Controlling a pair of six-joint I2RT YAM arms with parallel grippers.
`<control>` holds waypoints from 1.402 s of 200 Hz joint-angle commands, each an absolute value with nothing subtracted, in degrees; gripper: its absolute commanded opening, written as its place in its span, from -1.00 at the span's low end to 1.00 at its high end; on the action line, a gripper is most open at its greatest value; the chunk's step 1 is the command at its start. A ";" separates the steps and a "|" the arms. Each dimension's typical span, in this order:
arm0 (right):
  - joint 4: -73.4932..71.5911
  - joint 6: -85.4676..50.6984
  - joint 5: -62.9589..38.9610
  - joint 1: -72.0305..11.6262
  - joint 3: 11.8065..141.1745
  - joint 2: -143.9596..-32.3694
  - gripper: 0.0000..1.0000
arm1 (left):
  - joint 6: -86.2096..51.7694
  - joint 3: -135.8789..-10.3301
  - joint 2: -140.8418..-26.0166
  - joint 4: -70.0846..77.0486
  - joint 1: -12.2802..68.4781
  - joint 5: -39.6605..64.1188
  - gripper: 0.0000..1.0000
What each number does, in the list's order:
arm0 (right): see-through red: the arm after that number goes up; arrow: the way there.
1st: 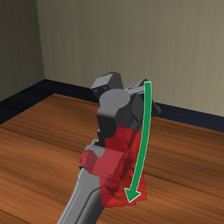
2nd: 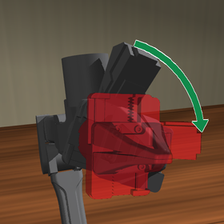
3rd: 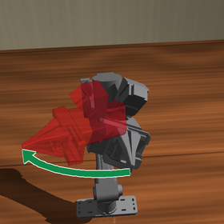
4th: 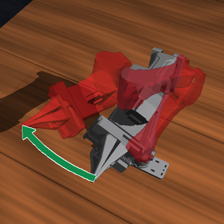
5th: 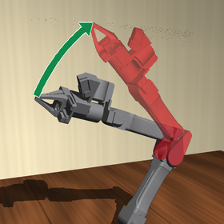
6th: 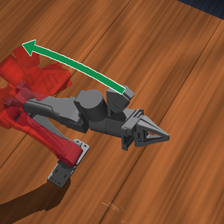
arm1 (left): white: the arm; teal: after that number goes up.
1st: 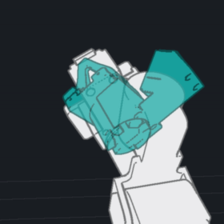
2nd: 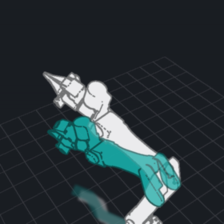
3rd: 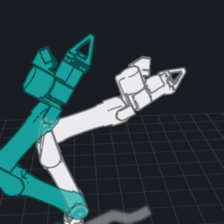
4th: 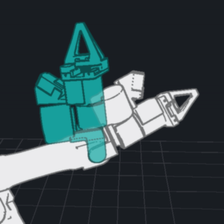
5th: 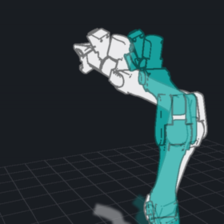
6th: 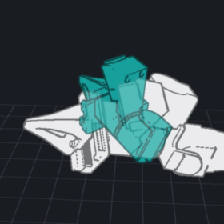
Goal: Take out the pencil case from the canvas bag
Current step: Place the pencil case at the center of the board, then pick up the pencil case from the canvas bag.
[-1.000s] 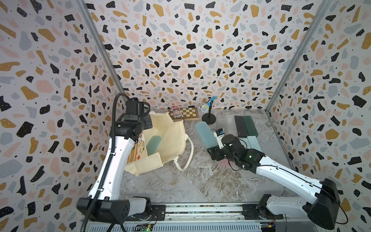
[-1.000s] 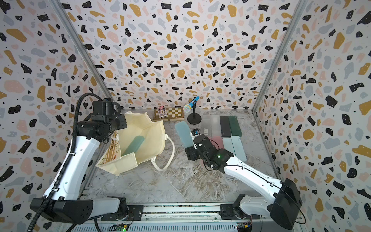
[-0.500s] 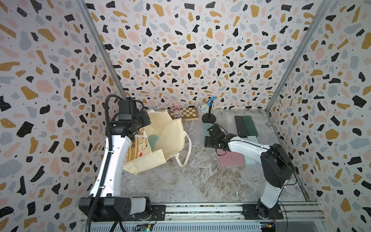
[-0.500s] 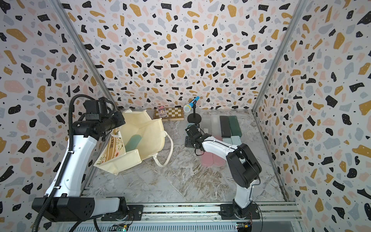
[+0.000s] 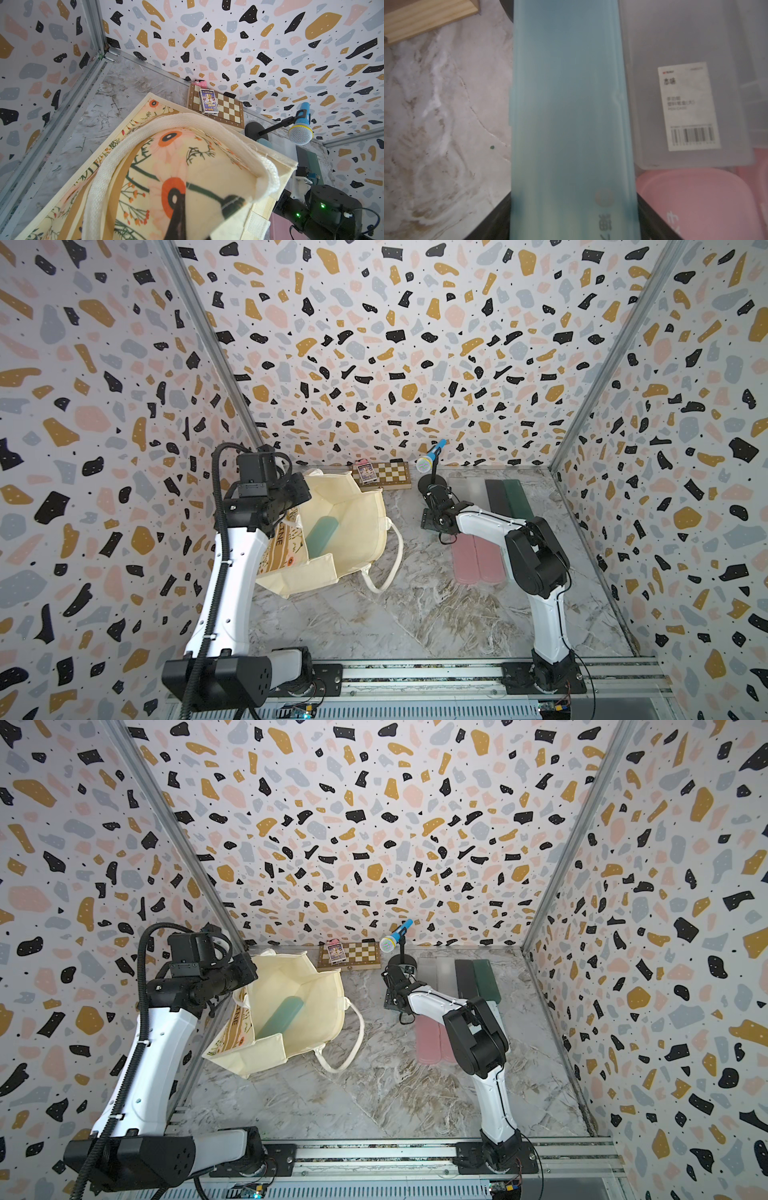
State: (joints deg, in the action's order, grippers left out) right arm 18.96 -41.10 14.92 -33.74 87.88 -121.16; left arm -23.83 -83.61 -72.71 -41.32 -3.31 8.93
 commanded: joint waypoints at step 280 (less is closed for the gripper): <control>-2.92 -26.31 10.07 -38.28 48.15 -69.87 0.52 | -23.70 -77.68 -73.29 -22.71 0.28 45.78 -1.00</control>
State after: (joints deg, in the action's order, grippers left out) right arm 3.20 -29.26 12.43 -38.30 52.69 -80.27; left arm -25.47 -77.17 -73.89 -27.59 -2.55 39.72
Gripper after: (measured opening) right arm 0.759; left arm 0.047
